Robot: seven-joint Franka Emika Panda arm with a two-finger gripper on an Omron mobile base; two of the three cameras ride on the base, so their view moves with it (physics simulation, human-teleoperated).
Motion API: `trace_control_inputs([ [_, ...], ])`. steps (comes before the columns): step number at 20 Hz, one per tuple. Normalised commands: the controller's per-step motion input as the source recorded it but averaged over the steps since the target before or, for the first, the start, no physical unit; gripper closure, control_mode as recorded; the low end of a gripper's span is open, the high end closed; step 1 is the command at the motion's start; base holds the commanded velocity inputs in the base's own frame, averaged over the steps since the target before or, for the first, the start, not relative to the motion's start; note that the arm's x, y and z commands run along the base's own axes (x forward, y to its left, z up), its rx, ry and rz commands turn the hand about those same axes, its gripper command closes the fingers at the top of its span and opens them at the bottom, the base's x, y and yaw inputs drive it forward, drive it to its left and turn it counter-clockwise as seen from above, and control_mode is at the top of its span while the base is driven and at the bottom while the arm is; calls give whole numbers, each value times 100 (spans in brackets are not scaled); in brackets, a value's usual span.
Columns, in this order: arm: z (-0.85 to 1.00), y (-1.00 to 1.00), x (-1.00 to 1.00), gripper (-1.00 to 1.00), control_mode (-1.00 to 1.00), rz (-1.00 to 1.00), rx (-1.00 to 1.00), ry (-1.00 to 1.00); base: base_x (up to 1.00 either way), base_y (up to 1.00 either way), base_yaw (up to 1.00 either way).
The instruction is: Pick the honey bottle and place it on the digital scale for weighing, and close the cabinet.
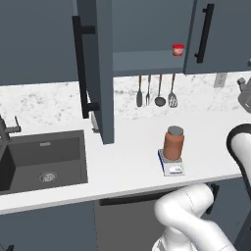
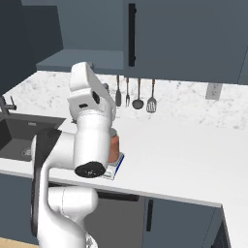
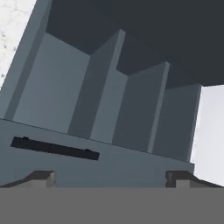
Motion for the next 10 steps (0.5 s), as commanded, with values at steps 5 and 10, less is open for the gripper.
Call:
trace_control_inputs([
  [5, -43, 72, -10, -100, -100, 0, 3, 0, 0, 0, 0],
  [10, -30, 41, -27, -100, -100, 0, 8, 0, 0, 0, 0],
])
